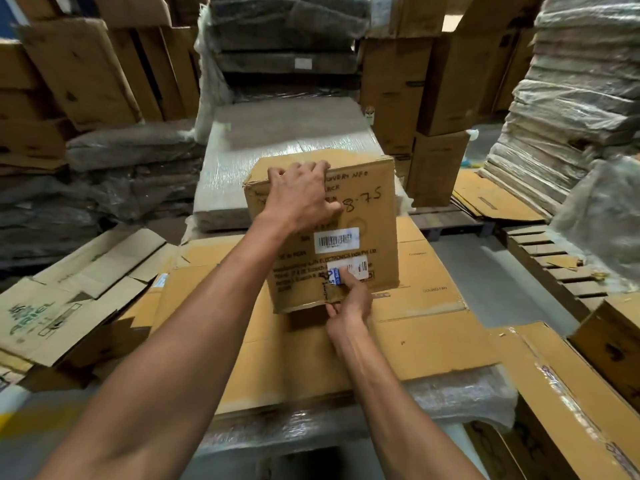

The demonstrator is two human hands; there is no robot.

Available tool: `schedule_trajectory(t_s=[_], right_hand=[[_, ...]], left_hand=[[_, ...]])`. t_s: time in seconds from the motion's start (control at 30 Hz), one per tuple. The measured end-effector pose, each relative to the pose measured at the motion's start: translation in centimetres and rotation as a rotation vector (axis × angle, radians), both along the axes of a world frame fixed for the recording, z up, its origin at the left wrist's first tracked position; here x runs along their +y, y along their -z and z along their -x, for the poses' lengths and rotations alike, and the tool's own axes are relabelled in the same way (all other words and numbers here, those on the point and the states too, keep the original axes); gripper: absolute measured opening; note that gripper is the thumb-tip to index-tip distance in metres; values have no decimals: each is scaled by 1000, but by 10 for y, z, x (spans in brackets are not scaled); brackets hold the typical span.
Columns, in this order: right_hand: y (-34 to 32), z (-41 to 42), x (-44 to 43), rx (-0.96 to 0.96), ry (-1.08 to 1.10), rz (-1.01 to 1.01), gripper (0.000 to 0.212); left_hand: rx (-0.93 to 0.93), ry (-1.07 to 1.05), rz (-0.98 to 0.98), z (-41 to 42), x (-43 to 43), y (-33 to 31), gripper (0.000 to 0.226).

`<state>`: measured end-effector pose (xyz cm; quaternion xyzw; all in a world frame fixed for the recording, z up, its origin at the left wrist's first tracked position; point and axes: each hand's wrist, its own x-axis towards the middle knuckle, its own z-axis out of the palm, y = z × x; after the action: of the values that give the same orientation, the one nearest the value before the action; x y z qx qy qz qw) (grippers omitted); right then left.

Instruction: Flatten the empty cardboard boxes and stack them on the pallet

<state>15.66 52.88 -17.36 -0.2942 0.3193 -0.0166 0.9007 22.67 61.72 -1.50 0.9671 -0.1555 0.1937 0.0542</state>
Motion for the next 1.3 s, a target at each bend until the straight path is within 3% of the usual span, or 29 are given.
schedule_trajectory(t_s=[0.13,0.27,0.47,0.6,0.67,0.73,0.8,0.97,1.13,1.2,1.3], right_hand=[[-42,-7,-23,-225,194,146,56],[-110,-29,-64,-461,269,706,58],[-186,-49,-73,-782,17,1495,56],[-201,-44,-50,-956,-105,1922,59],[-195,-40,-36,-1025,-257,2121,59],[-177,-37,-25,-1059,-400,2262,64],[-154,-34,-19,-1101,-482,2275,65],[-114,-22,-28,-1117,-484,2353,62],[-80,-10,-47,-1098,-592,2444,58],[-64,-6,-51,-1087,-615,2439,61],[-42,1,-54,-1045,-663,2434,69]], left_hand=[[-150,-85,318,14,7,-15,63],[-219,-120,952,51,14,-7,74],[-89,-113,1934,82,-3,52,68],[-31,-168,2375,99,-37,98,72],[60,-263,2502,106,-52,122,74],[196,-326,2501,115,-65,143,70],[313,-365,2454,121,-72,163,57],[597,-272,2321,135,-66,200,36],[911,-397,2228,141,-44,223,32],[966,-482,2112,142,-37,230,26],[983,-538,1790,148,-24,227,17]])
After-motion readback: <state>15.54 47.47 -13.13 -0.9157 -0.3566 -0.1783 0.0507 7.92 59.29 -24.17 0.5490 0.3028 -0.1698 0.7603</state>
